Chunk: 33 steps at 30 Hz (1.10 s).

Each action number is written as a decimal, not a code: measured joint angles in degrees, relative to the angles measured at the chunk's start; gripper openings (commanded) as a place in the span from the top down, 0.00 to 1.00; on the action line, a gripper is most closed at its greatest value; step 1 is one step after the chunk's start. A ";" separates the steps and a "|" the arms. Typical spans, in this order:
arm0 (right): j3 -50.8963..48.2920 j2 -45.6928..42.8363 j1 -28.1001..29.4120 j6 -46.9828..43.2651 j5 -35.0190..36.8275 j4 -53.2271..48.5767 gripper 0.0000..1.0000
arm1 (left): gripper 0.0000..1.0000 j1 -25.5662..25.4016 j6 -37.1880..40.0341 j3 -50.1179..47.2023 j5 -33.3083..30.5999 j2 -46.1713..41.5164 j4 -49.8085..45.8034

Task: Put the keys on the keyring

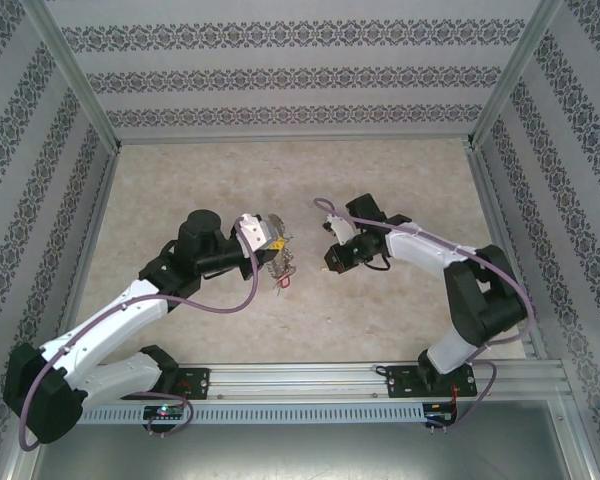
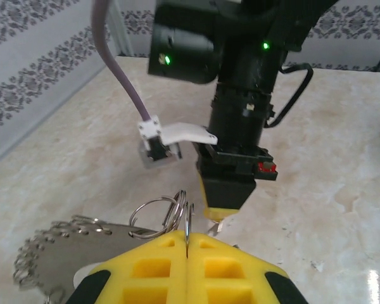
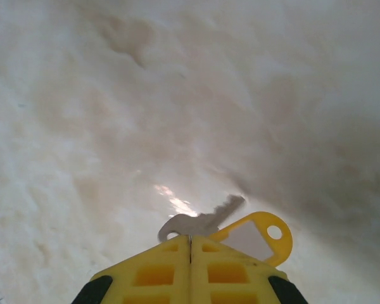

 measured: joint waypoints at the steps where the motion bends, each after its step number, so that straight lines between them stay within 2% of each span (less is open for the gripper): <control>1: 0.00 1.33 0.20 0.83 0.90 0.07 0.99 | 1.00 0.00 0.02 -0.39 -0.90 -0.63 0.00; 3: 0.00 3.13 1.31 1.66 2.29 0.09 0.96 | 1.00 0.00 0.04 -1.09 -2.12 -1.53 0.00; 8: 0.26 5.11 5.05 2.27 5.51 -0.28 1.00 | 1.00 0.00 0.20 -2.01 -4.17 -2.97 -0.02; 12: 0.55 3.98 5.40 2.84 6.16 0.04 1.00 | 1.00 0.00 0.20 -2.49 -5.01 -4.02 -0.02; 14: 0.22 2.43 3.76 4.61 2.54 1.79 1.00 | 1.00 0.00 0.20 -2.58 -5.44 -4.26 -0.02; 19: -5.20 -6.54 -4.09 10.84 -9.07 13.57 1.00 | 1.00 0.00 0.22 -2.73 -6.34 -4.52 -0.02; 21: -5.90 -10.14 -4.85 11.15 -10.47 15.72 1.00 | 1.00 0.00 0.22 -2.75 -6.51 -4.61 -0.02; 23: -5.86 -13.97 -3.06 8.57 -7.39 15.80 1.00 | 1.00 0.00 0.22 -2.75 -6.69 -4.63 0.00; 27: -8.04 -22.73 10.05 -5.16 13.88 17.68 1.00 | 1.00 0.00 0.22 -2.75 -6.84 -4.63 0.00; 28: -8.68 -24.20 11.10 -5.88 14.10 17.75 1.00 | 1.00 0.00 0.22 -2.78 -6.86 -4.68 -0.02; 29: -8.79 -24.81 9.35 -4.98 11.02 17.75 1.00 | 1.00 0.00 0.22 -2.78 -6.86 -4.70 0.00; 30: -8.59 -24.48 3.96 -2.99 6.21 18.38 1.00 | 1.00 0.00 0.22 -2.78 -6.86 -4.72 -0.02; 31: -7.32 -23.32 -0.28 -1.46 4.83 17.29 1.00 | 1.00 0.00 0.22 -2.78 -6.86 -4.74 -0.02; 33: -4.68 -20.94 -3.65 -2.12 9.20 14.10 1.00 | 1.00 0.00 0.22 -2.78 -6.86 -4.74 -0.02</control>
